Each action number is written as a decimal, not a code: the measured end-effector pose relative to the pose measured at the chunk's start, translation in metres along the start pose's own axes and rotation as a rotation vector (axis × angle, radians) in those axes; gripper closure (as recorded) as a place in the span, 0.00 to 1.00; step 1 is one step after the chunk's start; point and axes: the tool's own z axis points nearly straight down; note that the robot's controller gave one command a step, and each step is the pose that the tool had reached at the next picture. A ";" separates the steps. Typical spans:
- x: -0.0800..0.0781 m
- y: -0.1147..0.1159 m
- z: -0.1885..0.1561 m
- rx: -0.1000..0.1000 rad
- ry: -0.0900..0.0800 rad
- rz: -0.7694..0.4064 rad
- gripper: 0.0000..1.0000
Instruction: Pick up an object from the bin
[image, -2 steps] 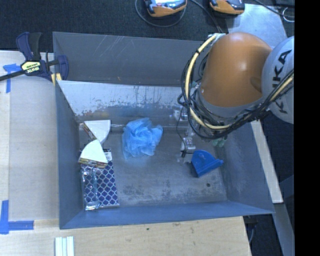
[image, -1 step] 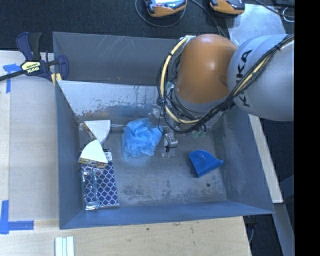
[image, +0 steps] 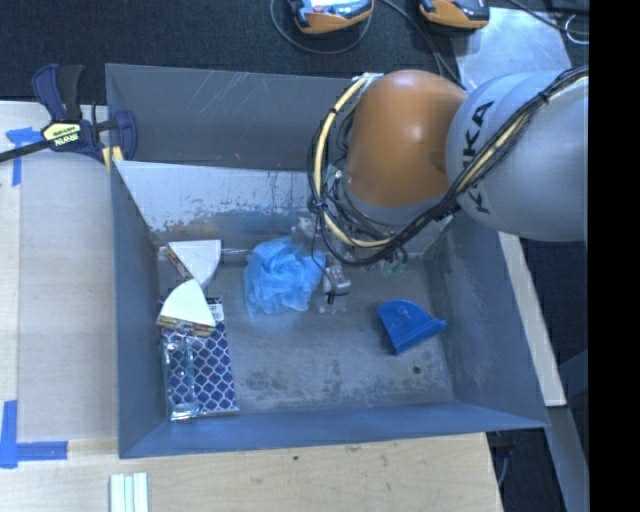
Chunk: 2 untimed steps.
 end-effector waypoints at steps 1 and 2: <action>0.030 -0.049 0.097 0.002 -0.007 -0.073 1.00; 0.030 -0.048 0.097 0.002 -0.007 -0.073 1.00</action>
Offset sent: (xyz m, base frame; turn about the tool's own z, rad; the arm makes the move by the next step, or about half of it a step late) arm 0.0000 0.0000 0.0000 0.0000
